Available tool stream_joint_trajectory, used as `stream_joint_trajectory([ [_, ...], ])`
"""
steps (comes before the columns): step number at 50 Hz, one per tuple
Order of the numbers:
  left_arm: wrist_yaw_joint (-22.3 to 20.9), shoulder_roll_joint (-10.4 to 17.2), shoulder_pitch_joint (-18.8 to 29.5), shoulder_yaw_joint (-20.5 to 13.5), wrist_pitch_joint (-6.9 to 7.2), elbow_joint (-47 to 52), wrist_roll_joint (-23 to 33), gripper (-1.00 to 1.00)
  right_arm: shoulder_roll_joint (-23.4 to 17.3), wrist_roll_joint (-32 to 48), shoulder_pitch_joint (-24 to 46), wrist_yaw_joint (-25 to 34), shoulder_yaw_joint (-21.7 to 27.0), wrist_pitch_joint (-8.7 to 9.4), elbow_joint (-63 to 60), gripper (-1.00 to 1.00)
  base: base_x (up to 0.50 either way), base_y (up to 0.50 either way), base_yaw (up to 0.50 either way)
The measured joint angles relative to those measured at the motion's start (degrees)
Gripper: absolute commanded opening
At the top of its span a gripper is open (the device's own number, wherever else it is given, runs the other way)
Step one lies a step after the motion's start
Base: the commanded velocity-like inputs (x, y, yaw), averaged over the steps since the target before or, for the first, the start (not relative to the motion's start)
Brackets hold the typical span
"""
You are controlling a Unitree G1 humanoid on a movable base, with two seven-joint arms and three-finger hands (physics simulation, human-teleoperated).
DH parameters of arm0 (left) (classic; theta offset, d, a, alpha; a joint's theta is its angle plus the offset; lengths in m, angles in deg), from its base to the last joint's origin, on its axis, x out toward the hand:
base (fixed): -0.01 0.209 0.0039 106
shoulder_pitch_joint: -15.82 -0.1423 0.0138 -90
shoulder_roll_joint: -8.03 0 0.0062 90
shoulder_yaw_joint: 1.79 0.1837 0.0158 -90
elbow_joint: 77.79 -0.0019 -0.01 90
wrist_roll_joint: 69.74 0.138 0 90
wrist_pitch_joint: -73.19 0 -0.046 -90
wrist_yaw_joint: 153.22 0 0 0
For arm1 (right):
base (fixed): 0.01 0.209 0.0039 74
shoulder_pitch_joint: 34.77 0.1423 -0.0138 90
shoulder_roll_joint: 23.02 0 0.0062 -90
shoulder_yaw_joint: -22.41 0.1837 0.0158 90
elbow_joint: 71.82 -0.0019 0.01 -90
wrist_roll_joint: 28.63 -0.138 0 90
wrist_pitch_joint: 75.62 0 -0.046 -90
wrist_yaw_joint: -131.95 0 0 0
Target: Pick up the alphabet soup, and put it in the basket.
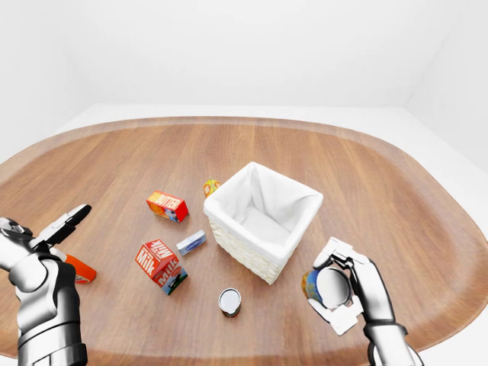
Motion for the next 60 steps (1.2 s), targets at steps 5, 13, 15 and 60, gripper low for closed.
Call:
stream_joint_trajectory([
  [5,-0.01,-0.02,-0.07,-0.05,0.00,0.21,-0.01,1.00,0.12,1.03,0.67,0.95,-0.48,2.78,-3.96,-1.00,0.00,0.00,0.00],
  [13,-0.12,-0.09,-0.26,-0.18,0.00,0.59,-0.08,1.00,-0.19,3.01,3.27,2.12,-1.79,7.24,-9.70,-1.00,0.00,0.00,0.00],
  [15,-0.11,-0.11,-0.33,-0.22,0.00,0.82,-0.11,1.00,-0.33,3.79,4.38,2.59,-2.29,7.24,-11.35,-1.00,0.00,0.00,0.00],
  [60,-0.04,0.05,-0.10,-0.14,0.00,0.27,-0.01,1.00,-1.46,13.61,47.42,13.08,-4.04,7.24,-6.65,-1.00,0.00,0.00,0.00],
])
